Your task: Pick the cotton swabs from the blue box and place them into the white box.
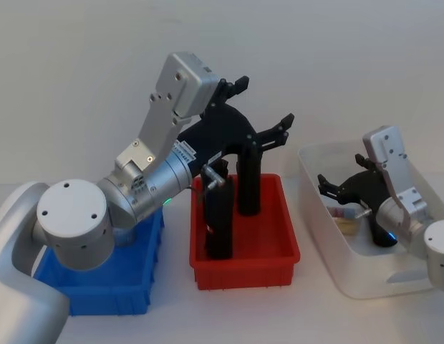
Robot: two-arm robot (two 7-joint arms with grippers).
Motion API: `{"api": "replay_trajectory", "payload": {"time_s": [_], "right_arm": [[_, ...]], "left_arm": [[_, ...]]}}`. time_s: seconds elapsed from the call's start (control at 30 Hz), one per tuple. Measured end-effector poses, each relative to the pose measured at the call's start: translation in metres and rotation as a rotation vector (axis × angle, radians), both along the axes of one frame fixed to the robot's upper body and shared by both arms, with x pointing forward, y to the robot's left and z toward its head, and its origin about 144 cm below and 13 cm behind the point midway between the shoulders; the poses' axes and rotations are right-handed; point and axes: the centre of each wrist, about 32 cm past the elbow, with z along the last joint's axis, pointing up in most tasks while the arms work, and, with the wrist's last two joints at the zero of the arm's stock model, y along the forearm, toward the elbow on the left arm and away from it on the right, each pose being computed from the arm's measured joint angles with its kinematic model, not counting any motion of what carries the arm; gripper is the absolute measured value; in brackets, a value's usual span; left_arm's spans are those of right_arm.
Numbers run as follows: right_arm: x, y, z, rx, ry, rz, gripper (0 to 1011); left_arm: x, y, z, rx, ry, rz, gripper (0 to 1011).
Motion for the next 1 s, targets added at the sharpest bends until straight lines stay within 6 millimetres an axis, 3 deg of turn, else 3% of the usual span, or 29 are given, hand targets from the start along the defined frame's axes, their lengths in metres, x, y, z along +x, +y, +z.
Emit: {"api": "replay_trajectory", "payload": {"time_s": [1.0], "right_arm": [[0.0026, -0.0008, -0.0007, 0.002, 0.02, 0.011, 1002]], "left_arm": [[0.0, 0.0, 0.0, 0.0, 0.0, 0.0, 1003]]}}
